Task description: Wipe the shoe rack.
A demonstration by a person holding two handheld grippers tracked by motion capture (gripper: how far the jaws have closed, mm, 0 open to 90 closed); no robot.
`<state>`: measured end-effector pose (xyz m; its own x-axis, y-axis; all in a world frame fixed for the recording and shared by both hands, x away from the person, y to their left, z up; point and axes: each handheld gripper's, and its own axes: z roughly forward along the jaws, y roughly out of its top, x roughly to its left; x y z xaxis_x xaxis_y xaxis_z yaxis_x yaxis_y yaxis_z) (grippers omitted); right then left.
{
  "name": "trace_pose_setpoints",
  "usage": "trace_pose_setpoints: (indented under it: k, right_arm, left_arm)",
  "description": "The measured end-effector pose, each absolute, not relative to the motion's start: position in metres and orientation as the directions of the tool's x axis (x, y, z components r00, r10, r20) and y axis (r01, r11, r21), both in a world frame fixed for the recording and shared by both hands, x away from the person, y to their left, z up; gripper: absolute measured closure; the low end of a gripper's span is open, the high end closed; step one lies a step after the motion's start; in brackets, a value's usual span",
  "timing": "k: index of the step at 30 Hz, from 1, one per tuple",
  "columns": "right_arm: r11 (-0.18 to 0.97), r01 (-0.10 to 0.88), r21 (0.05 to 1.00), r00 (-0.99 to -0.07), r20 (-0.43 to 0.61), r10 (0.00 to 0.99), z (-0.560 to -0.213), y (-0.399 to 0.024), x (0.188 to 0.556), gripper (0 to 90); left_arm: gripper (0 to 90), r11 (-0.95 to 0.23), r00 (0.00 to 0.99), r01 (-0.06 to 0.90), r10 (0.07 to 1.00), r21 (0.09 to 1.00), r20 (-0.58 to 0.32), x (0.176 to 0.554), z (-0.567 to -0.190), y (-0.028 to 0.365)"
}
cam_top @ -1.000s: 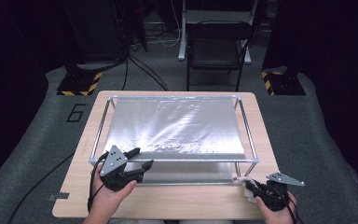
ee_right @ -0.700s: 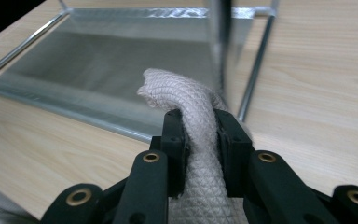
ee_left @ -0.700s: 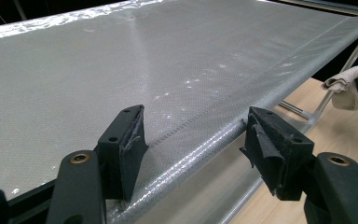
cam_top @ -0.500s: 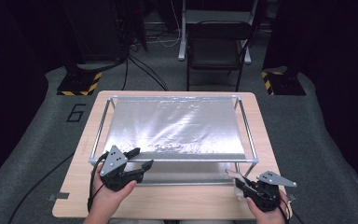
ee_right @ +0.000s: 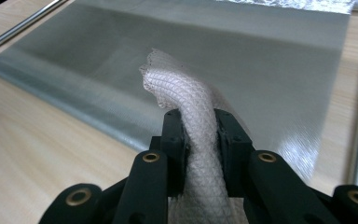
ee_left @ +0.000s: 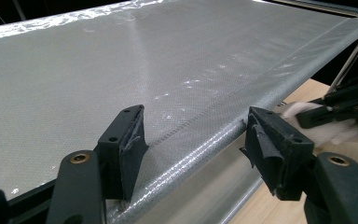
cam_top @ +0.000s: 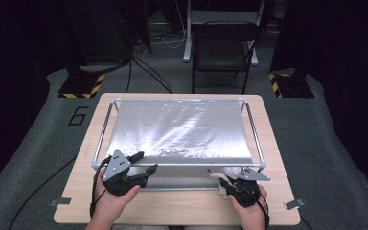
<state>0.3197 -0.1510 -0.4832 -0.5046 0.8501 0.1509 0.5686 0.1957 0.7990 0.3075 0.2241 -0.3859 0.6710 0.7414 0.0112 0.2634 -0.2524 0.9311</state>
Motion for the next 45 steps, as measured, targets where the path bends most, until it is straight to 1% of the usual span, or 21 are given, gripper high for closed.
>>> trace_pose_setpoints:
  k: [4, 7, 9, 11, 12, 13, 14, 16, 17, 18, 24, 28, 29, 30, 31, 33, 34, 35, 39, 40, 45]
  right_arm:
    - [0.176, 0.580, 0.795, -0.496, 0.173, 0.851, -0.492, -0.141, 0.328, 72.6]
    - [0.208, 0.579, 0.788, -0.503, 0.145, 0.852, -0.502, -0.137, 0.334, 69.2]
    - [0.175, 0.600, 0.781, -0.504, 0.198, 0.841, -0.504, -0.132, 0.333, 63.6]
    - [0.205, 0.586, 0.784, -0.506, 0.156, 0.848, -0.507, -0.130, 0.335, 57.0]
    - [0.180, 0.598, 0.781, -0.510, 0.198, 0.837, -0.506, -0.129, 0.332, 55.0]
    - [0.178, 0.596, 0.783, -0.514, 0.202, 0.833, -0.505, -0.130, 0.331, 52.9]
    - [0.136, 0.652, 0.746, -0.470, 0.256, 0.845, -0.502, -0.128, 0.325, 50.4]
    - [0.181, 0.595, 0.783, -0.516, 0.199, 0.833, -0.502, -0.133, 0.326, 47.2]
    - [0.179, 0.593, 0.785, -0.514, 0.197, 0.835, -0.500, -0.134, 0.324, 45.8]
    - [0.203, 0.584, 0.786, -0.525, 0.175, 0.833, -0.500, -0.137, 0.323, 45.6]
    - [0.180, 0.602, 0.778, -0.519, 0.210, 0.828, -0.501, -0.142, 0.310, 44.3]
    - [0.200, 0.625, 0.754, -0.520, 0.212, 0.827, -0.508, -0.145, 0.303, 47.0]
    - [0.234, 0.628, 0.743, -0.527, 0.184, 0.830, -0.513, -0.145, 0.302, 53.3]
    - [0.234, 0.628, 0.743, -0.527, 0.184, 0.830, -0.513, -0.145, 0.302, 53.3]
    - [0.223, 0.640, 0.735, -0.515, 0.195, 0.835, -0.516, -0.144, 0.302, 56.9]
    - [0.242, 0.630, 0.738, -0.521, 0.171, 0.836, -0.520, -0.146, 0.306, 69.6]
    - [0.242, 0.630, 0.738, -0.521, 0.171, 0.836, -0.520, -0.146, 0.306, 69.6]
    - [0.240, 0.628, 0.740, -0.528, 0.179, 0.830, -0.520, -0.147, 0.309, 74.4]
    - [0.253, 0.623, 0.740, -0.529, 0.161, 0.833, -0.517, -0.146, 0.313, 77.0]
    - [0.233, 0.636, 0.736, -0.516, 0.181, 0.837, -0.516, -0.144, 0.313, 77.2]
    - [0.235, 0.607, 0.759, -0.511, 0.148, 0.847, -0.508, -0.141, 0.325, 78.6]
  left_arm:
    - [37.6, -0.252, 0.672, 0.268, 0.740, 0.930, 0.007, 0.308, -0.386, 0.225]
    - [37.6, -0.253, 0.672, 0.267, 0.741, 0.930, 0.009, 0.308, -0.385, 0.224]
    - [37.5, -0.252, 0.672, 0.266, 0.741, 0.930, 0.009, 0.308, -0.385, 0.224]
    - [37.5, -0.255, 0.674, 0.268, 0.738, 0.929, 0.008, 0.308, -0.384, 0.225]
    - [37.5, -0.254, 0.674, 0.268, 0.739, 0.929, 0.007, 0.308, -0.384, 0.225]
    - [37.5, -0.251, 0.672, 0.267, 0.741, 0.931, 0.007, 0.308, -0.385, 0.224]
    - [37.5, -0.249, 0.672, 0.268, 0.741, 0.931, 0.005, 0.308, -0.385, 0.224]
    - [37.4, -0.250, 0.672, 0.270, 0.741, 0.930, 0.004, 0.308, -0.384, 0.224]
    - [37.4, -0.250, 0.671, 0.268, 0.741, 0.930, 0.006, 0.308, -0.385, 0.224]
    - [37.4, -0.250, 0.671, 0.269, 0.741, 0.930, 0.006, 0.308, -0.385, 0.224]
    - [37.5, -0.252, 0.675, 0.271, 0.738, 0.929, 0.003, 0.309, -0.384, 0.225]
    - [37.5, -0.252, 0.675, 0.272, 0.738, 0.929, 0.002, 0.309, -0.384, 0.225]
    - [37.5, -0.253, 0.675, 0.271, 0.737, 0.929, 0.003, 0.309, -0.385, 0.225]
    - [37.6, -0.253, 0.675, 0.271, 0.737, 0.929, 0.003, 0.309, -0.385, 0.225]
    - [37.6, -0.253, 0.674, 0.269, 0.739, 0.929, 0.006, 0.309, -0.385, 0.225]
    - [37.7, -0.256, 0.674, 0.271, 0.739, 0.928, 0.007, 0.309, -0.385, 0.225]
    - [37.6, -0.256, 0.674, 0.271, 0.739, 0.928, 0.007, 0.309, -0.385, 0.225]
    - [37.7, -0.255, 0.676, 0.268, 0.737, 0.929, 0.008, 0.309, -0.385, 0.225]
    - [37.6, -0.261, 0.674, 0.268, 0.738, 0.928, 0.013, 0.309, -0.385, 0.225]
    - [37.6, -0.262, 0.675, 0.267, 0.738, 0.927, 0.014, 0.309, -0.385, 0.225]
    - [37.7, -0.260, 0.674, 0.265, 0.739, 0.929, 0.015, 0.310, -0.385, 0.225]
